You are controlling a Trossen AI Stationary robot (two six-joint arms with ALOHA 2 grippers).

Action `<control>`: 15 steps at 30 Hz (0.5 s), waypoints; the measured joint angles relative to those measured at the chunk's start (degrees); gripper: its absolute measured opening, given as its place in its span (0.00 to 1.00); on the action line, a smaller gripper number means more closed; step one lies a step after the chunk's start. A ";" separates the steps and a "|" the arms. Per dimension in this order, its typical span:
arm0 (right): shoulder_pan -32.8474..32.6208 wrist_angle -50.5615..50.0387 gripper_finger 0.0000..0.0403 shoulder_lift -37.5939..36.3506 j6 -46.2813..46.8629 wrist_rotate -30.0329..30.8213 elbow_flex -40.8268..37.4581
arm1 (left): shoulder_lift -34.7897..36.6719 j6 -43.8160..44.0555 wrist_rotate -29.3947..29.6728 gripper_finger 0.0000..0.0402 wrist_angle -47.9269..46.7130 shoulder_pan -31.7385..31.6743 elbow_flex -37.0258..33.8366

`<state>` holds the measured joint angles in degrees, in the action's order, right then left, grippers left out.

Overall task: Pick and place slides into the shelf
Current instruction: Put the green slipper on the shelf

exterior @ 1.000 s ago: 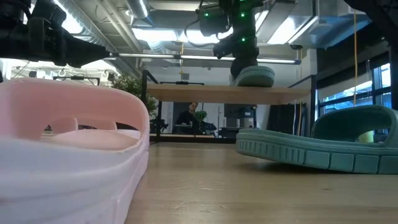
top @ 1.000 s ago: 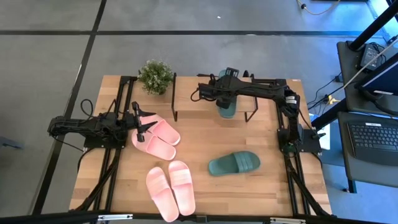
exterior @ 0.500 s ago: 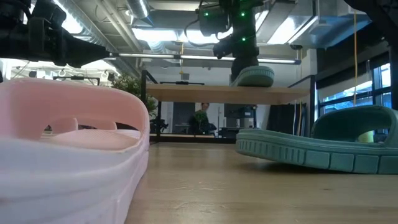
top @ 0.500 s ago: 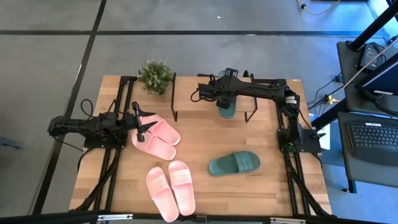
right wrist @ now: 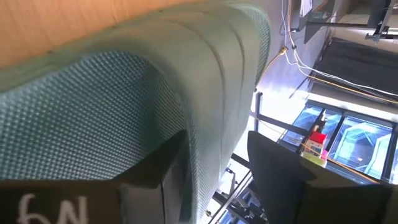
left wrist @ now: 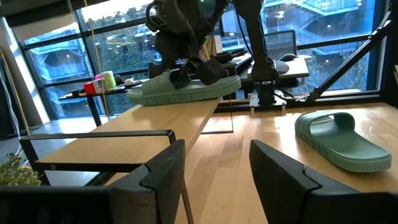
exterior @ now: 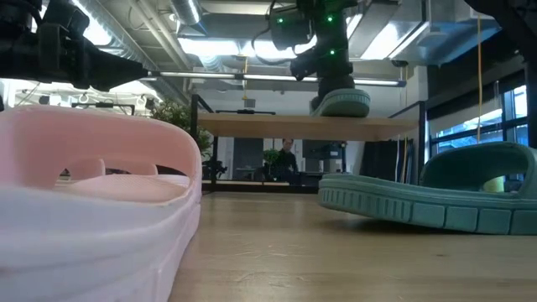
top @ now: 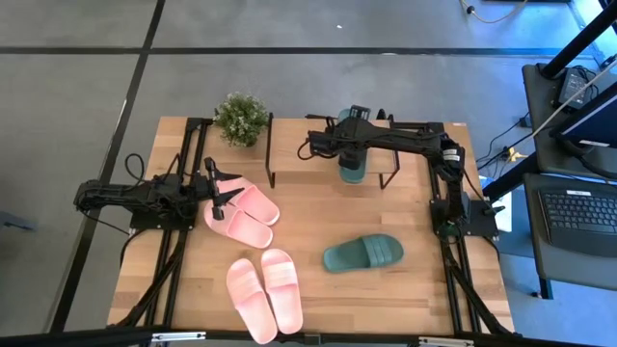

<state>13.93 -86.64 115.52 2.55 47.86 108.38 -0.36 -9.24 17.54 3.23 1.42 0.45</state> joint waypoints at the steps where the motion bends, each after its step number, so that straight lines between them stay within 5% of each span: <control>1: 0.02 -0.27 0.41 0.00 0.02 0.00 0.00 | 0.00 -0.02 -0.01 0.43 0.01 0.01 0.00; 15: -0.53 -0.86 0.41 0.00 0.93 0.05 0.04 | 0.00 -0.04 -0.02 0.43 0.01 0.01 0.00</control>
<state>13.40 -87.49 115.52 3.48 47.91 108.42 -0.36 -9.28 17.52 3.24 1.43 0.45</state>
